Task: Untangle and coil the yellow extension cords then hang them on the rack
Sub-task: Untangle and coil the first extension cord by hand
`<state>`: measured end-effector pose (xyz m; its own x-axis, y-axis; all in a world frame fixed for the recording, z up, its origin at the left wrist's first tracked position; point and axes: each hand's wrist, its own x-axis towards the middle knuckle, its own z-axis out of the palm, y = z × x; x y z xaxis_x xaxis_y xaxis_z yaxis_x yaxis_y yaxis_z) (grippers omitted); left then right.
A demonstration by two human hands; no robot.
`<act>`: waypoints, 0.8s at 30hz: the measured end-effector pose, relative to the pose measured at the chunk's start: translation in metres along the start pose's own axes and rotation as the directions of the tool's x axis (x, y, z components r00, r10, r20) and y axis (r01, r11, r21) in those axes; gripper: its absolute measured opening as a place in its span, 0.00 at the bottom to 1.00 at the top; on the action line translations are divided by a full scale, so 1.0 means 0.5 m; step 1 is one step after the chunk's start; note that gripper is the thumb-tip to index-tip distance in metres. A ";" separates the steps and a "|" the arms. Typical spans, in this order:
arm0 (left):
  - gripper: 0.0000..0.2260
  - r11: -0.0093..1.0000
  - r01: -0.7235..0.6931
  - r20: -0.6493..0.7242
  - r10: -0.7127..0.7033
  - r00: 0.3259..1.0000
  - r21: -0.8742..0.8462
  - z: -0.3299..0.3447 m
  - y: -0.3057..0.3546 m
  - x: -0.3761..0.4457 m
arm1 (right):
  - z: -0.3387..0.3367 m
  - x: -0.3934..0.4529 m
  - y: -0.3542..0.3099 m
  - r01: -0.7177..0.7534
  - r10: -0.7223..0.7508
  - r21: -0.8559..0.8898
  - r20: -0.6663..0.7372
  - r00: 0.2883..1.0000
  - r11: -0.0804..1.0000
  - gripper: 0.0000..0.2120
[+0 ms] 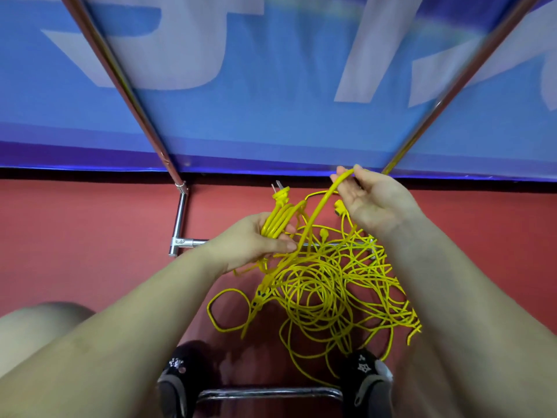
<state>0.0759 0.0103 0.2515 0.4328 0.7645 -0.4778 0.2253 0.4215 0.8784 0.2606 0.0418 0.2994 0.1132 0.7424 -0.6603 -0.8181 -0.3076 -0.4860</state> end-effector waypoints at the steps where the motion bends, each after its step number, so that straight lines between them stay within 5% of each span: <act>1: 0.10 1.000 0.003 -0.001 -0.003 1.000 -0.004 0.001 0.000 0.003 | -0.001 0.005 -0.001 -0.002 0.002 -0.003 -0.001 1.000 1.000 0.07; 9: 0.12 0.999 0.028 0.027 -0.029 0.999 0.025 0.008 -0.001 0.019 | -0.008 0.028 -0.007 0.027 -0.027 -0.026 0.003 1.000 0.999 0.06; 13: 0.05 0.999 0.043 -0.090 -0.044 0.995 -0.015 0.000 -0.005 0.032 | -0.015 0.033 0.004 0.051 -0.036 -0.312 0.055 0.998 0.949 0.06; 15: 0.05 0.984 0.032 -0.138 -0.056 0.989 -0.174 -0.004 -0.001 0.038 | -0.020 0.031 0.018 0.073 -0.009 -0.584 0.112 0.994 0.808 0.16; 17: 0.06 0.946 0.015 -0.166 -0.073 0.983 -0.324 -0.007 0.012 0.038 | -0.024 0.023 0.040 0.165 0.019 -0.888 0.192 0.981 0.430 0.19; 19: 0.06 0.900 0.011 -0.169 -0.094 0.981 -0.437 -0.013 0.025 0.038 | -0.030 0.015 0.068 0.277 0.124 -0.960 0.281 0.952 0.048 0.18; 21: 0.06 0.853 -0.003 -0.175 -0.104 0.979 -0.522 -0.025 0.030 0.039 | -0.040 0.006 0.095 0.347 0.286 -0.936 0.317 0.904 -0.060 0.15; 24: 0.07 0.820 -0.021 -0.193 -0.109 0.975 -0.572 -0.039 0.029 0.040 | -0.046 -0.002 0.109 0.428 0.365 -0.903 0.384 0.848 -0.043 0.10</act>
<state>0.0708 0.0411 0.2547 0.2294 0.7935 -0.5638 -0.3239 0.6084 0.7245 0.2286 0.0106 0.2604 -0.4191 0.7463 -0.5172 0.5929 -0.2064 -0.7784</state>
